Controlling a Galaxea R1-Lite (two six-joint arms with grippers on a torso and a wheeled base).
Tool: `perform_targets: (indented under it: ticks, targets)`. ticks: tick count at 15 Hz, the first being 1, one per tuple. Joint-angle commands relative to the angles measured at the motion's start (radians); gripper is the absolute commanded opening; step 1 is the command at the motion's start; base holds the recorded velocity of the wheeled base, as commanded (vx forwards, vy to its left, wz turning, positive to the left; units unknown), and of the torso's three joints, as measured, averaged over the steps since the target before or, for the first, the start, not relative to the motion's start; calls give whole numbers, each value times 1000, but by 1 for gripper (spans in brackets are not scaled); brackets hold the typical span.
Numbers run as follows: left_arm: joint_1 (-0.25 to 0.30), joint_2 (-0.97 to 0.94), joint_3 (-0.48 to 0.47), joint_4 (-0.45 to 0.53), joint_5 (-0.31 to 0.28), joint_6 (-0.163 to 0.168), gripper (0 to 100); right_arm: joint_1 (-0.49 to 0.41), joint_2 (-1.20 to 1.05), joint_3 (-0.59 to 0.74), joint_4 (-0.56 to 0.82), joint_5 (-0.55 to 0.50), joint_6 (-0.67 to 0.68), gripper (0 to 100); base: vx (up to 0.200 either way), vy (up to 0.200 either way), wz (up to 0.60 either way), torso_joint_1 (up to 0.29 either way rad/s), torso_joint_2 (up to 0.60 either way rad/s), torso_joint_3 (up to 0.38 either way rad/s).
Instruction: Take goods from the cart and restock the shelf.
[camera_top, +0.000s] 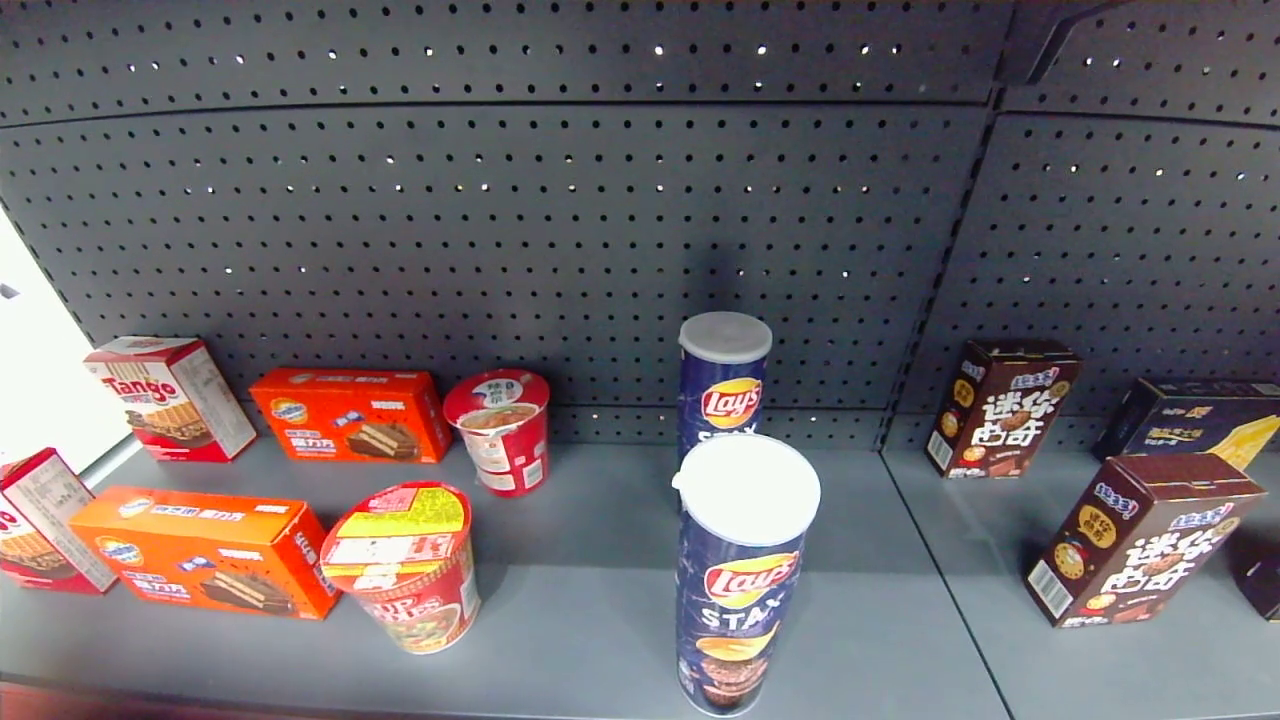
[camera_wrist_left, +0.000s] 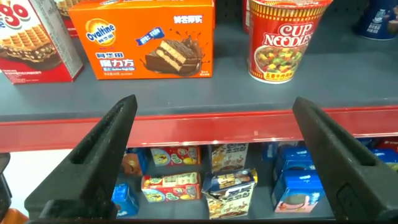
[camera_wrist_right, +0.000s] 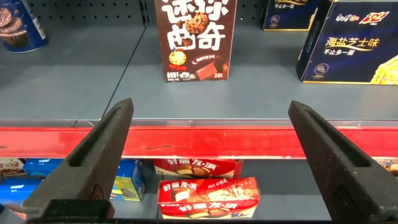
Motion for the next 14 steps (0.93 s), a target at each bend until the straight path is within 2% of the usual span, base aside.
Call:
perform_targets:
  ticks: [1, 12, 14]
  targets:
    - [0, -1, 1, 0, 0, 1, 100, 1, 1, 0, -1, 0, 0, 100, 0, 0, 0, 0, 0, 0]
    - [0, -1, 1, 0, 12, -1, 100, 1, 1, 0, -1, 0, 0, 100, 0, 0, 0, 0, 0, 0]
    - [0, -1, 1, 0, 9, -2, 100, 1, 1, 0, -1, 0, 0, 100, 0, -100, 0, 1, 1, -1]
